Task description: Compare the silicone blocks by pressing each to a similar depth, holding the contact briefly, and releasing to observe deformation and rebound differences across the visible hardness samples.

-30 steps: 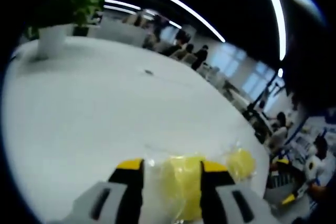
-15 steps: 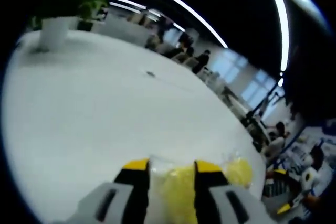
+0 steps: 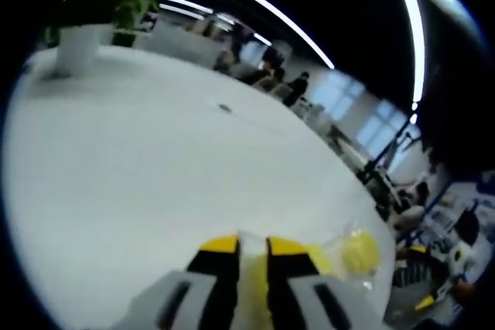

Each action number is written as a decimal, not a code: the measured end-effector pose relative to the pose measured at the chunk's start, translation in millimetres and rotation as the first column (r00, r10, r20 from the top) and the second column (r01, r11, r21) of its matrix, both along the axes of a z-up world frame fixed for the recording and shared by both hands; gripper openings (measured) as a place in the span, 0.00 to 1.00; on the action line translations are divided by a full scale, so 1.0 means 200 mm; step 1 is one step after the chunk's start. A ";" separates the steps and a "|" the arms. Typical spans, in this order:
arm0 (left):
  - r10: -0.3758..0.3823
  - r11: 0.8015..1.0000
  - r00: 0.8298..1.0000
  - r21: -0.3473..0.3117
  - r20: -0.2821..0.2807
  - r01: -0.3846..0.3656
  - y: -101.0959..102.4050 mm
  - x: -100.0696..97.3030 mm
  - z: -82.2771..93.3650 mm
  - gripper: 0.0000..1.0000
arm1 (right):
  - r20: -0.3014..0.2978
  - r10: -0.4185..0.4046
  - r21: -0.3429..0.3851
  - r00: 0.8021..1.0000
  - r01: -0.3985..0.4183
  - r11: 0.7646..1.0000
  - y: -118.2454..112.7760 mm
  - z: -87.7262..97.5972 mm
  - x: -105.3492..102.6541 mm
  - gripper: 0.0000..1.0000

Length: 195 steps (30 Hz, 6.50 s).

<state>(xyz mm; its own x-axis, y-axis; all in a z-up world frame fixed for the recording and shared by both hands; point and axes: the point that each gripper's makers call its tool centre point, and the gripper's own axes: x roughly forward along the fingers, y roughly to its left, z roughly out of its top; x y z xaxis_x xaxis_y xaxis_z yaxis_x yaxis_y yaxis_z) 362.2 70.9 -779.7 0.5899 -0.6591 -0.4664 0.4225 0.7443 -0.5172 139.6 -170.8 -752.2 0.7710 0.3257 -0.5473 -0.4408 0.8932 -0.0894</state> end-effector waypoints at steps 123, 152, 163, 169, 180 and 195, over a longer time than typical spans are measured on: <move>-0.409 0.772 0.720 -0.207 0.560 0.600 -0.54 -1.08 1.66 0.00 | 0.363 0.262 0.723 0.894 -0.448 0.526 0.75 1.05 0.07 0.48; -0.417 0.751 0.690 -0.203 0.592 0.628 -0.49 -1.16 1.68 0.00 | 0.237 0.465 0.637 0.853 -0.498 0.589 0.68 1.14 -0.09 0.04; -0.421 0.740 0.679 -0.205 0.601 0.641 -0.48 -1.20 1.70 0.00 | 0.199 0.525 0.607 0.828 -0.524 0.597 0.69 1.17 -0.16 0.01; -0.413 0.742 0.686 -0.215 0.599 0.635 -0.44 -1.21 1.71 0.00 | 0.191 0.555 0.590 0.810 -0.546 0.594 0.73 1.19 -0.21 0.01; -0.403 0.751 0.694 -0.218 0.596 0.623 -0.41 -1.17 1.70 0.00 | 0.181 0.572 0.587 0.800 -0.555 0.589 0.75 1.19 -0.23 0.01; -0.410 0.750 0.693 -0.213 0.593 0.626 -0.42 -1.19 1.69 0.00 | 0.174 0.570 0.583 0.803 -0.551 0.597 0.73 1.17 -0.24 0.02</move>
<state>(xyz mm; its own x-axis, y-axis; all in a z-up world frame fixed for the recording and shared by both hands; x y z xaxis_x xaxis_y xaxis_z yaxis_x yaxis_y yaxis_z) 124.7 -12.4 -442.1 0.1626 -0.9783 0.1283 0.9439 0.1163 -0.3092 91.7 -24.0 -517.5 0.3144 0.9428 -0.1107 -0.8661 0.3326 0.3732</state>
